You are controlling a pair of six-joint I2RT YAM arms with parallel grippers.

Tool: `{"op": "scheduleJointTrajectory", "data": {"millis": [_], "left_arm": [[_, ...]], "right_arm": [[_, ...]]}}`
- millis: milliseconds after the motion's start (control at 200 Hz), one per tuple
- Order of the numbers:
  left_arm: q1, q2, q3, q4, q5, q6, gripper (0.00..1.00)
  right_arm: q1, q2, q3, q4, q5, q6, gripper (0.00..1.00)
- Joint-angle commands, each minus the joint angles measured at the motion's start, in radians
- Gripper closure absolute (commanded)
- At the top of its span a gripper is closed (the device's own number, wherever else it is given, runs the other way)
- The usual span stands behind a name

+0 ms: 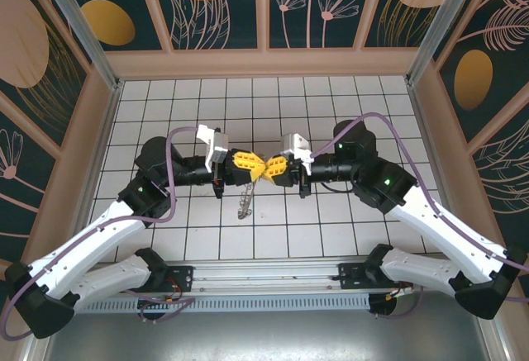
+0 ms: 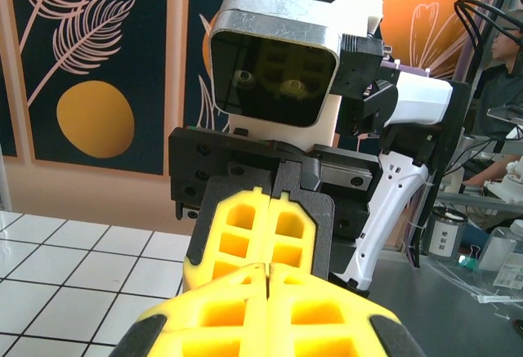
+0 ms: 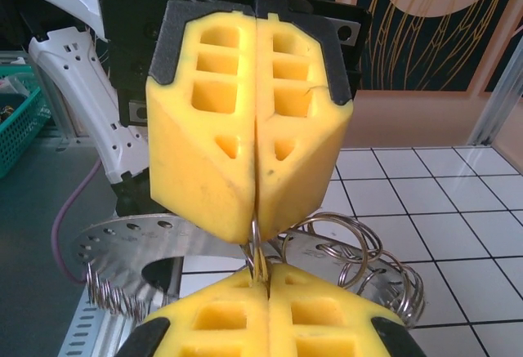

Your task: Put the keys on the keyring

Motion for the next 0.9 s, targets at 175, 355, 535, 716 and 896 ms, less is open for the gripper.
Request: {"op": "scheduleJointTrajectory", "data": {"millis": [175, 355, 535, 716, 896], "left_arm": [[-0.006, -0.018, 0.021, 0.012, 0.036, 0.029, 1.00], [-0.008, -0.022, 0.032, -0.018, 0.020, 0.048, 1.00], [-0.007, -0.024, 0.048, -0.084, -0.003, 0.087, 1.00], [-0.007, -0.013, 0.070, -0.188, -0.034, 0.150, 1.00], [-0.007, 0.000, 0.082, -0.266, -0.076, 0.209, 1.00]], "right_arm": [[-0.001, -0.061, -0.021, 0.095, 0.035, 0.022, 1.00], [-0.002, -0.063, -0.014, 0.079, 0.046, 0.021, 1.00], [-0.005, -0.085, -0.007, 0.051, 0.062, 0.019, 1.00], [-0.006, -0.100, 0.013, 0.016, 0.076, 0.021, 1.00], [-0.007, -0.089, 0.030, 0.006, 0.099, 0.018, 1.00]]}}
